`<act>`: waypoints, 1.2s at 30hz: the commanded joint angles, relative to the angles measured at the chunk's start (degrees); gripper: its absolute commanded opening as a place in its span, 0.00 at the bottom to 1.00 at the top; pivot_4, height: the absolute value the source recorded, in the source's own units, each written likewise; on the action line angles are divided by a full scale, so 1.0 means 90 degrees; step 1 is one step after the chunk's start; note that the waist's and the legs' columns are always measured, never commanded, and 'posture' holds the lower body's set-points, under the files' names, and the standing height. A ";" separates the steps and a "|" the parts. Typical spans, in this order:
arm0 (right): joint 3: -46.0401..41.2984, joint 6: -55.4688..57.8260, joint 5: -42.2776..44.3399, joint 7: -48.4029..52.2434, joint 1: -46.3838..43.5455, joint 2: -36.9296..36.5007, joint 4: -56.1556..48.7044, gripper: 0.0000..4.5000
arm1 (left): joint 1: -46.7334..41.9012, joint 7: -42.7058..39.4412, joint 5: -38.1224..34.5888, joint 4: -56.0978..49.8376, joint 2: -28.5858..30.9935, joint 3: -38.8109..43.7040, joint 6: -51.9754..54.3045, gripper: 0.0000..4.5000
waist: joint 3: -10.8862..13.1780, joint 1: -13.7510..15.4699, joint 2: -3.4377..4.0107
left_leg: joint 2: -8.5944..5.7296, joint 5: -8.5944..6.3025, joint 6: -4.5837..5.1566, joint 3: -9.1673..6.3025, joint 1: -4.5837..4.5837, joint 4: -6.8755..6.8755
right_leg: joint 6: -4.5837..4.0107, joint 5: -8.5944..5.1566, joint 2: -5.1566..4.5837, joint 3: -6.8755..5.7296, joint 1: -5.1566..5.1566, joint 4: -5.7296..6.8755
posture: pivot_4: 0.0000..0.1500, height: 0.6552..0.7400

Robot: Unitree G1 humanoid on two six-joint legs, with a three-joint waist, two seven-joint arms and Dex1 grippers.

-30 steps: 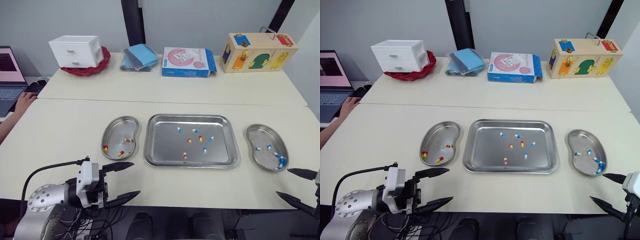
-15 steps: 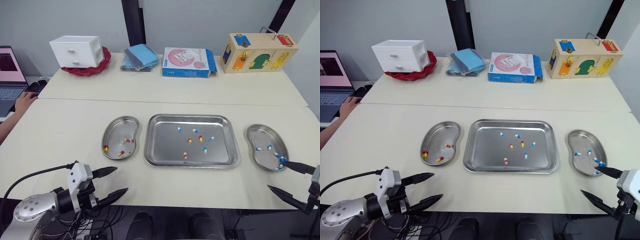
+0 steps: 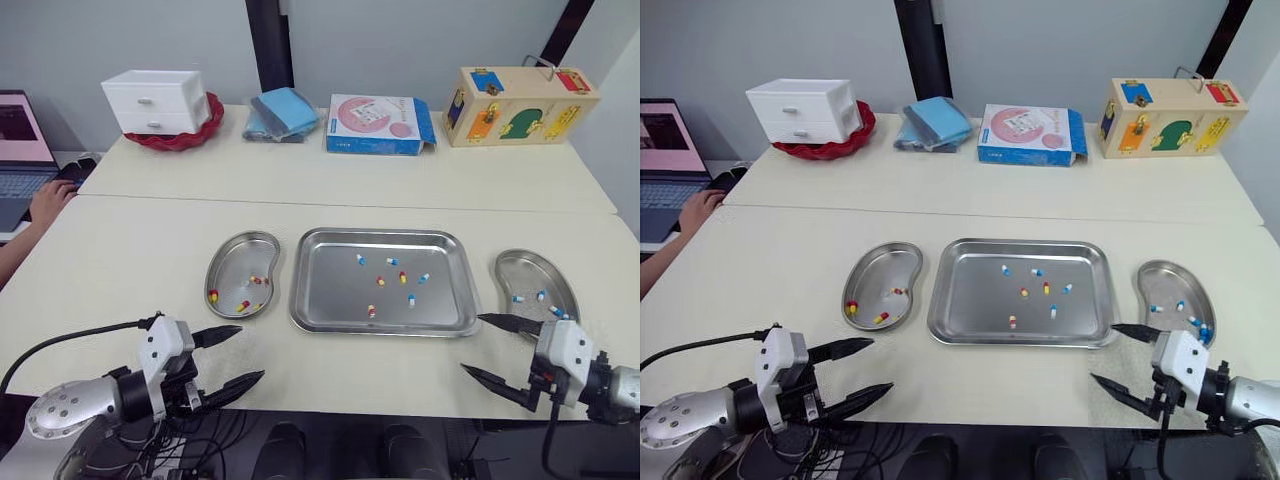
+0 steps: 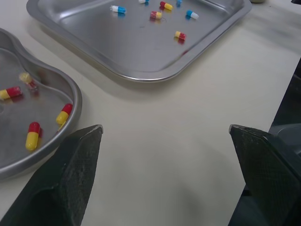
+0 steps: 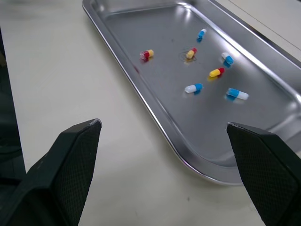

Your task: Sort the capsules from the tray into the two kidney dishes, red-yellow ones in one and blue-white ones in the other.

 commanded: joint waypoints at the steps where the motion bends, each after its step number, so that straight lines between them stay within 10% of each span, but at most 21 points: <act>1: 0.0131 -0.0186 0.0054 -0.0024 -0.0067 0.0050 -0.0039 1.00 | -0.0536 0.0244 0.0117 -0.0413 0.0223 -0.0401 0.0335 0.99 | 0.0000 -0.0004 0.0001 | 0.0000 0.0000 0.0000 0.0001 0.0002 0.0001 | 0.0000 0.0000 0.0000 0.0001 0.0001 0.0000 | 1.00 1.00; 10: 0.0507 -0.0273 0.0020 -0.0218 -0.0174 0.0189 -0.0088 1.00 | -0.2632 0.0248 0.0401 0.0199 -0.0032 -0.1902 0.0570 0.99 | 0.0001 -0.0026 0.0002 | 0.0000 0.0000 0.0000 0.0001 0.0005 -0.0001 | 0.0001 0.0000 0.0002 0.0001 0.0003 0.0001 | 1.00 1.00; 16: 0.0664 -0.0231 -0.0013 -0.0400 -0.0190 0.0222 -0.0171 1.00 | -0.3802 -0.0034 0.0894 0.0994 -0.0398 -0.2982 0.0455 0.64 | 0.0002 -0.0027 0.0001 | -0.0001 0.0000 0.0000 0.0000 0.0003 0.0001 | 0.0001 0.0001 0.0003 -0.0001 0.0002 0.0001 | 1.00 1.00; 36: 0.0762 0.0047 -0.0006 -0.1064 0.0243 0.0300 -0.0747 1.00 | -0.5698 0.0141 0.2343 0.2891 -0.1922 -0.4687 0.0618 0.64 | 0.0001 -0.0028 0.0001 | -0.0005 0.0001 0.0000 -0.0005 -0.0004 0.0010 | 0.0004 0.0002 0.0004 -0.0002 0.0003 0.0003 | 1.00 1.00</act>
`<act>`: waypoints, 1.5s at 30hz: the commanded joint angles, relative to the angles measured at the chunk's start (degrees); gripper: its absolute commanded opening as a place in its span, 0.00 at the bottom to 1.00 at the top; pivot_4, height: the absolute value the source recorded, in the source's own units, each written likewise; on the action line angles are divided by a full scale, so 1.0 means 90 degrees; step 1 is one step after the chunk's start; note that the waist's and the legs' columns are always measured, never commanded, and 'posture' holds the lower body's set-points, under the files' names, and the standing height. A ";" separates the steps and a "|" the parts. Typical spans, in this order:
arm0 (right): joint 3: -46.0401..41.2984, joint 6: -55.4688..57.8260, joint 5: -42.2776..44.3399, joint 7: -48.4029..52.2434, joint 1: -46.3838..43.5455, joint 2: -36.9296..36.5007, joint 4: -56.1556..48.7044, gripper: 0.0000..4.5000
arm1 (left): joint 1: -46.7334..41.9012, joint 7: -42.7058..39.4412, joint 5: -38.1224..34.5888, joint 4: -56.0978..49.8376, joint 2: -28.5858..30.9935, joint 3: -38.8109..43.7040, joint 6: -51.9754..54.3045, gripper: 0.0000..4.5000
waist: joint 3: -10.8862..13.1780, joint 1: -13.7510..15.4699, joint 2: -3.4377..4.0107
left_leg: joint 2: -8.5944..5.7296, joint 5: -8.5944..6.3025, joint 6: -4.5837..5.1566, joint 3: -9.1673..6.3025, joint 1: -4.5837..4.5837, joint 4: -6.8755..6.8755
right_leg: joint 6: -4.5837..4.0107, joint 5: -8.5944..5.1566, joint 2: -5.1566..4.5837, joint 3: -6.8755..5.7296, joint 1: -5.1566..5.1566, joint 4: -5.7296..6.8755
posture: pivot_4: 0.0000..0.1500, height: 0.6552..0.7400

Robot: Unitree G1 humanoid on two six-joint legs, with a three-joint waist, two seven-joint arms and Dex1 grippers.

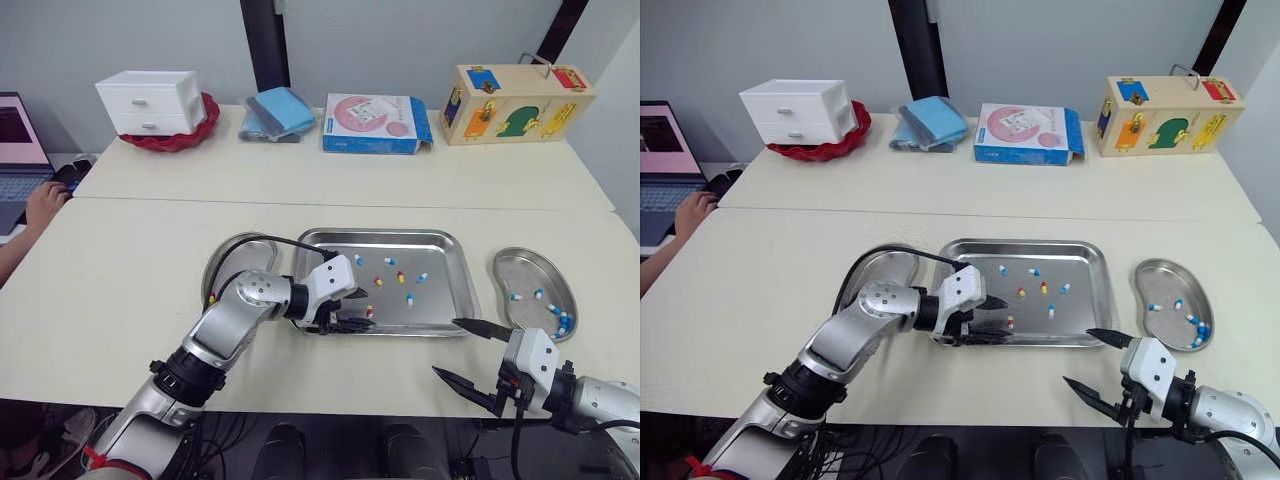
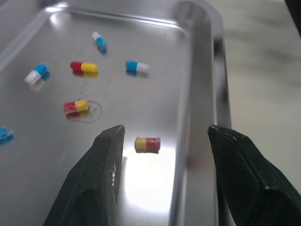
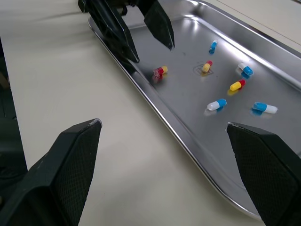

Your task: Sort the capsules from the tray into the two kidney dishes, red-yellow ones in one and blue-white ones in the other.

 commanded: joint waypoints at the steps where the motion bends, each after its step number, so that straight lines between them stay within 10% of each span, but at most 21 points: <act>1: -0.0025 0.0015 0.0048 -0.0073 0.0045 0.0007 -0.0241 1.00 | -0.0149 0.0101 0.0272 0.0189 -0.0130 -0.0069 -0.0252 0.64 | 0.0000 0.0000 0.0000 | 0.0000 0.0000 0.0000 0.0000 0.0000 0.0000 | 0.0000 0.0000 0.0000 0.0000 0.0000 0.0000 | 1.00 1.00; 16: 0.0003 0.0128 0.0081 -0.0167 0.0053 0.0002 -0.0327 1.00 | -0.0310 -0.0005 0.0781 0.0888 -0.0574 -0.0151 -0.0591 0.64 | 0.0000 0.0001 0.0001 | 0.0000 0.0000 0.0000 0.0000 0.0000 0.0000 | 0.0000 0.0000 0.0000 0.0000 0.0000 0.0000 | 1.00 1.00; 25: 0.0016 0.0221 0.0067 -0.0203 0.0031 -0.0005 -0.0365 1.00 | -0.0355 -0.0078 0.0934 0.1079 -0.0689 -0.0190 -0.0829 0.07 | 0.0000 0.0001 0.0001 | 0.0000 0.0000 0.0000 0.0000 0.0001 0.0000 | 0.0000 0.0000 0.0000 0.0000 0.0000 0.0000 | 1.00 1.00; 37: 0.0074 0.0133 -0.0009 -0.0205 -0.0060 0.0014 -0.0290 1.00 | -0.0360 -0.0166 0.0600 0.0237 -0.0432 0.0354 -0.0482 0.07 | 0.0000 -0.0001 0.0001 | 0.0000 0.0000 0.0000 -0.0001 0.0000 -0.0001 | 0.0000 0.0000 0.0000 -0.0001 0.0000 0.0000 | 1.00 1.00; 45: 0.0695 -0.0244 -0.0255 0.0078 -0.0701 0.0028 -0.0023 1.00 | 0.0641 0.0041 -0.0628 -0.1787 0.1074 0.2547 0.1344 0.07 | 0.0000 -0.0066 0.0006 | 0.0005 0.0000 0.0000 0.0000 0.0004 -0.0007 | 0.0000 -0.0001 0.0002 0.0001 -0.0002 0.0001 | 1.00 1.00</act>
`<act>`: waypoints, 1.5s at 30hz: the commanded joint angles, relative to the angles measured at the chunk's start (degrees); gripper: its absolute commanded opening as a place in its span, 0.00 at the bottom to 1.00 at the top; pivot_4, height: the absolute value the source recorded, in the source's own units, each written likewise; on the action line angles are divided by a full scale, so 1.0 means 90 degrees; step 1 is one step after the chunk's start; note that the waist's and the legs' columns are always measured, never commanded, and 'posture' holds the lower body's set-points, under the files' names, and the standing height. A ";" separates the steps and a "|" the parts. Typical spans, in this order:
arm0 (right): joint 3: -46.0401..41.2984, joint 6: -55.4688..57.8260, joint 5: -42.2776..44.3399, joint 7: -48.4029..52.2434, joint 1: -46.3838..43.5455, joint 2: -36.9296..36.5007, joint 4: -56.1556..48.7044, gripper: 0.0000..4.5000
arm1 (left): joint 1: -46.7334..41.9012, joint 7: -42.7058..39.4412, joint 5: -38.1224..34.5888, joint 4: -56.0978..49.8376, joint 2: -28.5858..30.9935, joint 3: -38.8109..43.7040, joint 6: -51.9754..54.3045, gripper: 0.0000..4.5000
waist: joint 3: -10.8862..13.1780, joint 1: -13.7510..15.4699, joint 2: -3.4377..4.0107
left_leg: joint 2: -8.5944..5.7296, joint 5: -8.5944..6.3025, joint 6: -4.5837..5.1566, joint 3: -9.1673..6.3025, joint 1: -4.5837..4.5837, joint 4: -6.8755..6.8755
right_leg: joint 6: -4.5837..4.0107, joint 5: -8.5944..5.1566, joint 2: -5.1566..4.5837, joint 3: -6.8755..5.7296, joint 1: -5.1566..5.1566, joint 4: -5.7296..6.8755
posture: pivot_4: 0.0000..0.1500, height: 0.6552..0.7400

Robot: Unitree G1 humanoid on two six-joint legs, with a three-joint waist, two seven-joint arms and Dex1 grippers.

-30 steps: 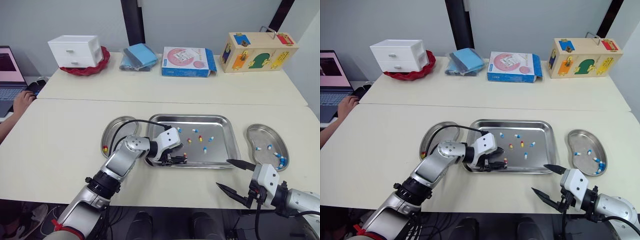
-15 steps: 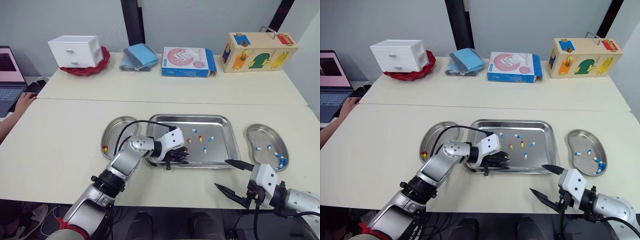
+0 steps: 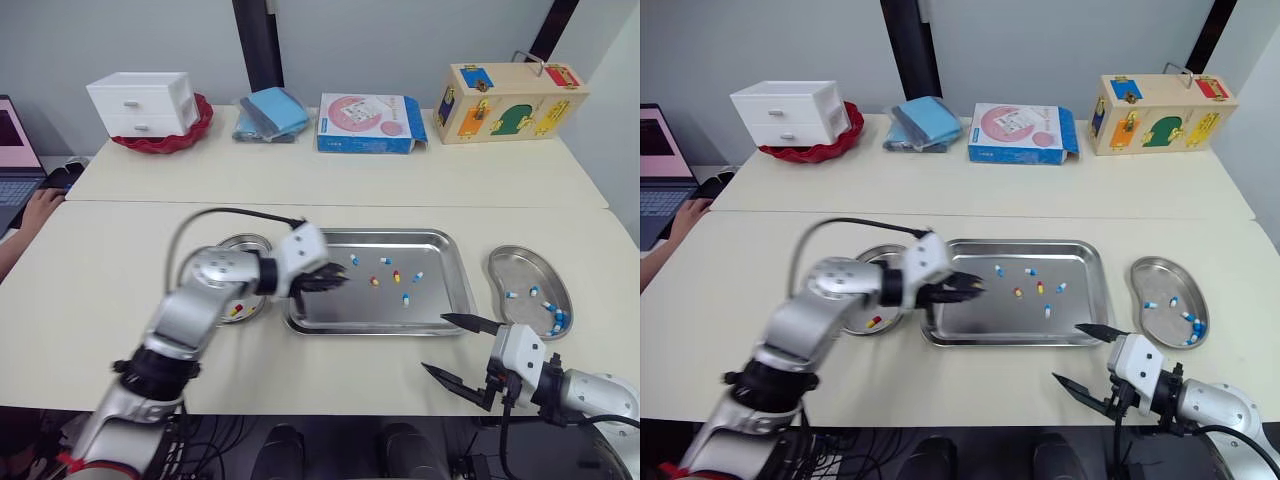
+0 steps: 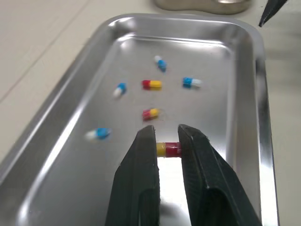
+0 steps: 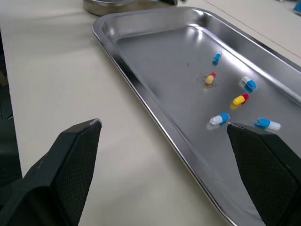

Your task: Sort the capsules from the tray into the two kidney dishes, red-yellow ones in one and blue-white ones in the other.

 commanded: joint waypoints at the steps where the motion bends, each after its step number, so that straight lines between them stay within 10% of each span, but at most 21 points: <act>1: 0.0313 -0.0226 -0.0008 0.0136 -0.0337 0.0067 -0.0007 1.00 | 0.0596 0.0347 -0.0511 -0.0460 0.0288 0.1093 0.0597 0.07 | 0.0000 0.0006 0.0000 | -0.0001 0.0000 0.0000 0.0000 0.0000 0.0002 | 0.0000 0.0000 -0.0001 0.0000 0.0000 0.0000 | 1.00 1.00; 16: 0.1218 -0.0108 0.0089 0.0324 -0.1533 0.0345 0.0274 1.00 | 0.2112 0.1306 -0.0771 -0.0233 0.0430 0.2586 0.0028 0.07 | 0.0004 0.0076 -0.0007 | 0.0000 0.0000 0.0000 -0.0007 -0.0005 0.0002 | -0.0001 0.0001 -0.0003 -0.0008 -0.0005 0.0001 | 1.00 1.00; 29: 0.1180 -0.0002 0.0116 0.0280 -0.1611 0.0374 0.0345 1.00 | 0.2259 0.1397 -0.1027 -0.0016 0.0508 0.2780 -0.0146 0.99 | 0.0004 0.0067 -0.0007 | 0.0000 0.0000 0.0000 -0.0006 -0.0009 0.0002 | -0.0002 0.0001 -0.0002 -0.0006 -0.0010 0.0002 | 1.00 1.00; 45: -0.0603 0.0492 0.0691 0.0111 -0.0775 -0.0224 0.0005 1.00 | 0.3527 0.1086 -0.1257 0.0393 0.0807 0.4203 -0.1203 0.99 | 0.0004 0.0068 -0.0006 | 0.0000 -0.0001 0.0000 -0.0003 -0.0016 -0.0001 | -0.0002 0.0001 -0.0005 -0.0004 -0.0019 0.0000 | 1.00 1.00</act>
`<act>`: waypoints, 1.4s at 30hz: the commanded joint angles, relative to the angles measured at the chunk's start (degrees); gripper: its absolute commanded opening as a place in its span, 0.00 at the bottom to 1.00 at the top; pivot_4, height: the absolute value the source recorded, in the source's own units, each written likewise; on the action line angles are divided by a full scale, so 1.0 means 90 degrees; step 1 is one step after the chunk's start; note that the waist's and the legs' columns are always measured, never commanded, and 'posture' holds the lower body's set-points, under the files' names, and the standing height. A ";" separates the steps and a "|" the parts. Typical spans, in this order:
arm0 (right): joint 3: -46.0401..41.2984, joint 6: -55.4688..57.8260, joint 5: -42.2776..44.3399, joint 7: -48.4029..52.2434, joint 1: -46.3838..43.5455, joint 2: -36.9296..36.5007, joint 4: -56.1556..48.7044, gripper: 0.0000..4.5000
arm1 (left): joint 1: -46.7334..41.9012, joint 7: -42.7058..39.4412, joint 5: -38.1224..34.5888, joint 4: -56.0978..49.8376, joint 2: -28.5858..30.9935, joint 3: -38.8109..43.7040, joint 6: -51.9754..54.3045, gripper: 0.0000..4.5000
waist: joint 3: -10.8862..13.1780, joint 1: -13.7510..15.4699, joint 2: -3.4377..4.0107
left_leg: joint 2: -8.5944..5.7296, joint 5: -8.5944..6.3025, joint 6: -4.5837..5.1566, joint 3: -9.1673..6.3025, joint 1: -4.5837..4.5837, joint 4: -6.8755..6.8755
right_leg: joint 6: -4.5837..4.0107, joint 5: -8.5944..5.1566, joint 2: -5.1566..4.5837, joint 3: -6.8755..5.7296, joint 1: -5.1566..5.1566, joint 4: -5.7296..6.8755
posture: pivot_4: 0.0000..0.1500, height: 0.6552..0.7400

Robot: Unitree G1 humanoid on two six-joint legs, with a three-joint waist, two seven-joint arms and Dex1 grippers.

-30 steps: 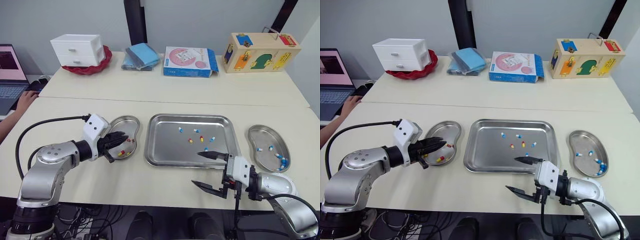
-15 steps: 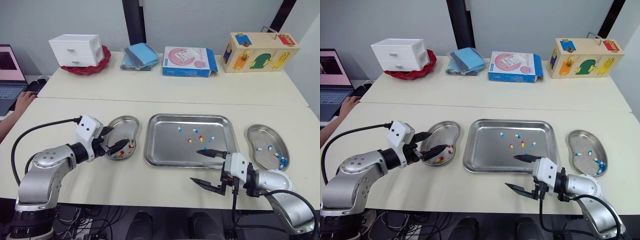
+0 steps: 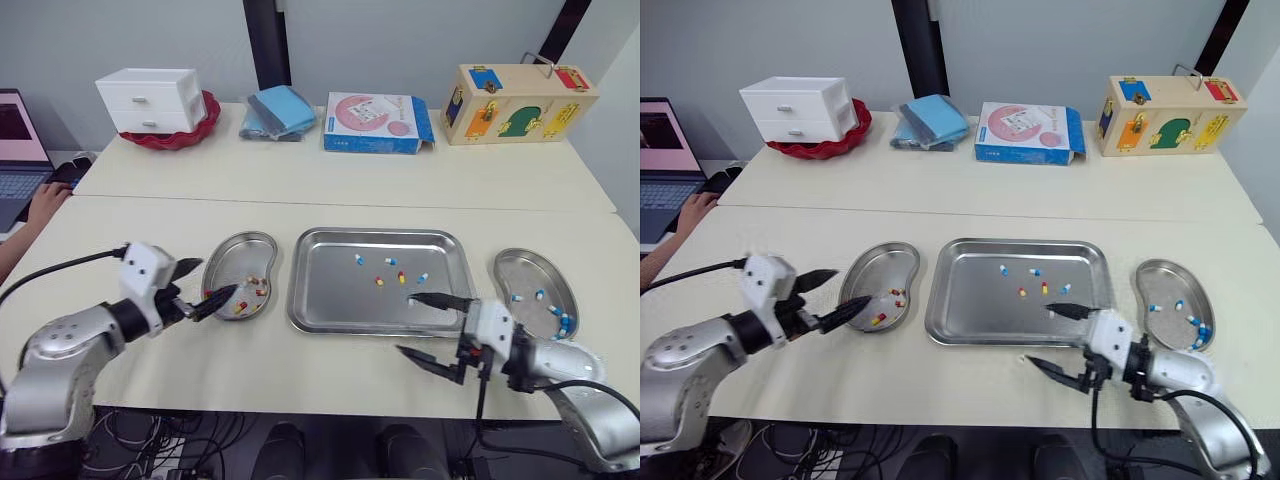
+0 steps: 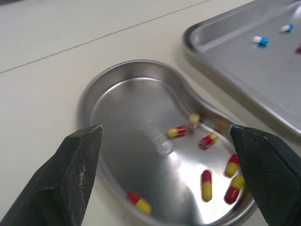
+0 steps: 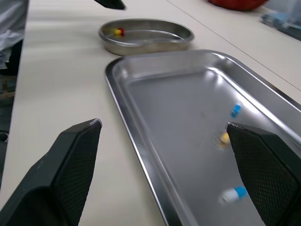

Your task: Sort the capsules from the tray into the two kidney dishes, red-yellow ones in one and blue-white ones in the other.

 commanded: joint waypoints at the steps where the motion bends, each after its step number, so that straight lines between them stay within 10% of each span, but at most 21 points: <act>1: -0.1112 0.0167 0.0423 0.0035 0.0475 -0.0350 -0.0256 1.00 | 0.0469 -0.0155 -0.0085 0.0287 0.0168 0.0783 -0.0410 0.99 | 0.0000 0.0000 0.0000 | 0.0000 0.0000 0.0000 0.0003 0.0001 -0.0001 | 0.0000 0.0000 0.0000 0.0001 0.0001 -0.0002 | 1.00 1.00; 13: -0.3744 0.0140 0.0534 0.1055 0.1981 -0.1196 0.1483 1.00 | 0.2134 -0.0645 -0.0130 0.1072 0.0118 0.1447 -0.0835 0.99 | -0.0002 -0.0004 -0.0005 | 0.0000 -0.0001 0.0001 0.0013 0.0010 -0.0002 | -0.0002 -0.0002 -0.0001 0.0007 0.0005 -0.0003 | 1.00 1.00; 42: -0.4165 0.0099 0.0171 0.1548 0.2957 -0.1169 0.1477 1.00 | 0.2492 -0.1629 -0.1304 -0.1581 -0.0916 -0.0337 -0.1762 0.99 | -0.0010 0.0002 0.0009 | 0.0000 -0.0002 0.0001 0.0019 0.0014 -0.0003 | -0.0003 -0.0004 -0.0001 0.0012 0.0012 -0.0007 | 1.00 1.00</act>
